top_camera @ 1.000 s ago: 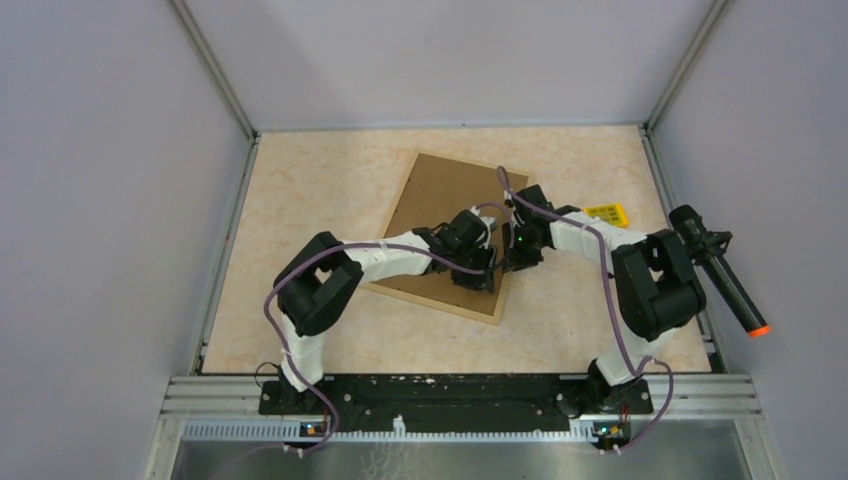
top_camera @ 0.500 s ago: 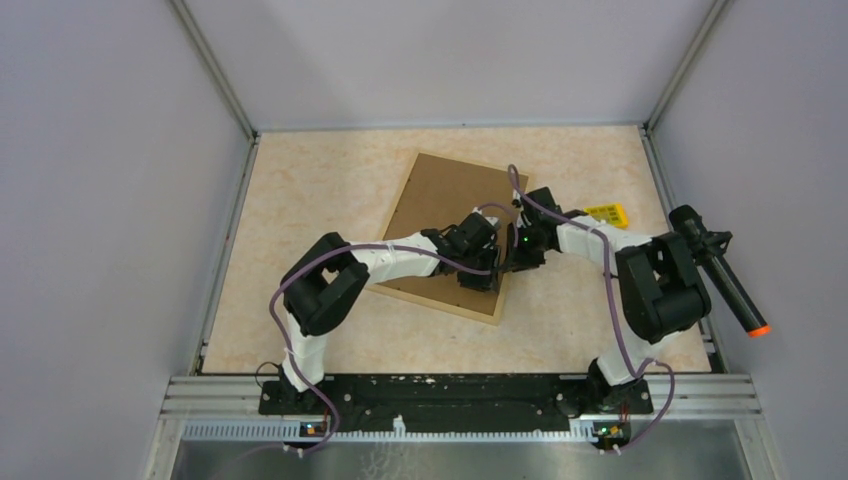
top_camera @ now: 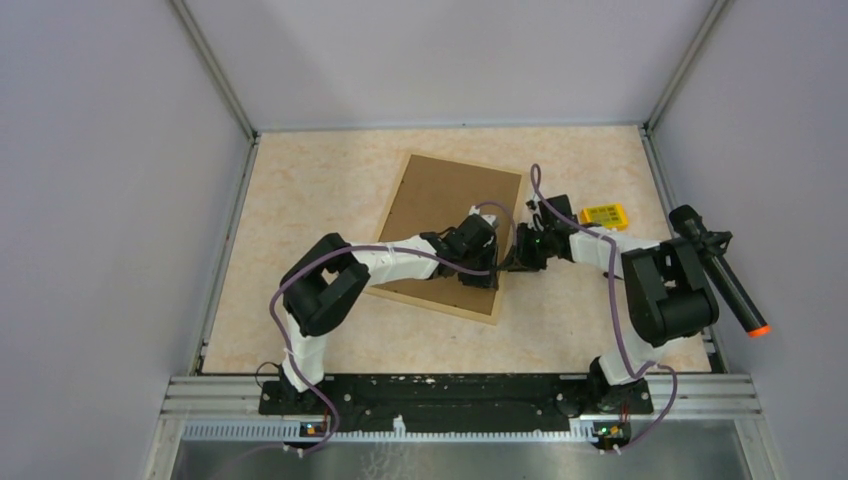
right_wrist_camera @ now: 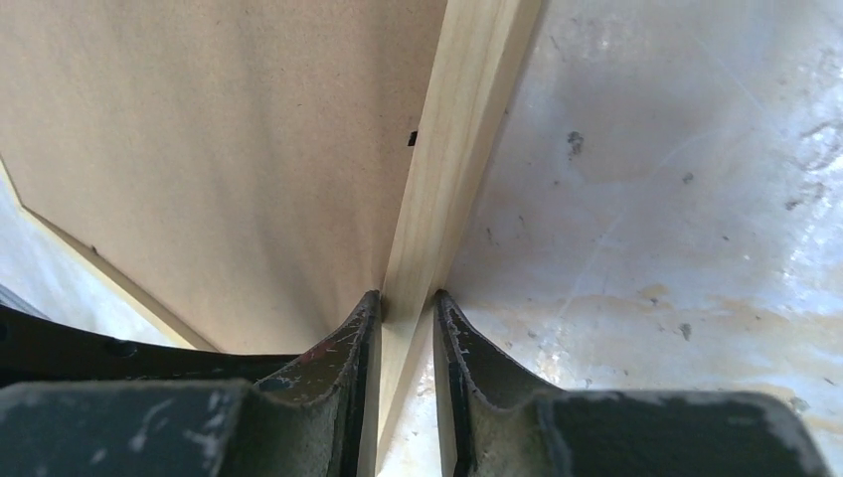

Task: Put the photo into the frame

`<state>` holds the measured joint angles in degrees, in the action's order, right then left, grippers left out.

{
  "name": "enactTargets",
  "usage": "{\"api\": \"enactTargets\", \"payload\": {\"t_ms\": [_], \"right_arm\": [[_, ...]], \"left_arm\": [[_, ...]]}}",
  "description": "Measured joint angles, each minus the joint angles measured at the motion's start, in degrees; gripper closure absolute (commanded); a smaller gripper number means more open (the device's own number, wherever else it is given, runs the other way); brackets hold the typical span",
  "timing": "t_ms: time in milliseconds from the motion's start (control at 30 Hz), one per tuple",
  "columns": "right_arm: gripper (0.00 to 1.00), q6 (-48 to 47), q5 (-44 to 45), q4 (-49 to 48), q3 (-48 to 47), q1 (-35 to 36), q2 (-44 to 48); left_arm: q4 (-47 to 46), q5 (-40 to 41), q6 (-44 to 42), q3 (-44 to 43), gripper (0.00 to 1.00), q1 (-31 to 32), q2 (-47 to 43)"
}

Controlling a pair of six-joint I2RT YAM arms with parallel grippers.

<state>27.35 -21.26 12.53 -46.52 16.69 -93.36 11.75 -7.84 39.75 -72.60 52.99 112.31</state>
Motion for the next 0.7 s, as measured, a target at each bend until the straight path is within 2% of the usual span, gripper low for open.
{"api": "enactTargets", "payload": {"t_ms": [467, 700], "right_arm": [[1.00, 0.7, -3.5, -2.8, 0.4, -0.8, -1.2], [1.00, 0.5, -4.2, -2.9, 0.4, -1.1, -1.4]], "left_arm": [[0.3, 7.1, -1.0, -0.3, 0.67, 2.6, -0.3], [0.3, 7.3, -1.3, 0.0, 0.66, 2.8, -0.5]]}}
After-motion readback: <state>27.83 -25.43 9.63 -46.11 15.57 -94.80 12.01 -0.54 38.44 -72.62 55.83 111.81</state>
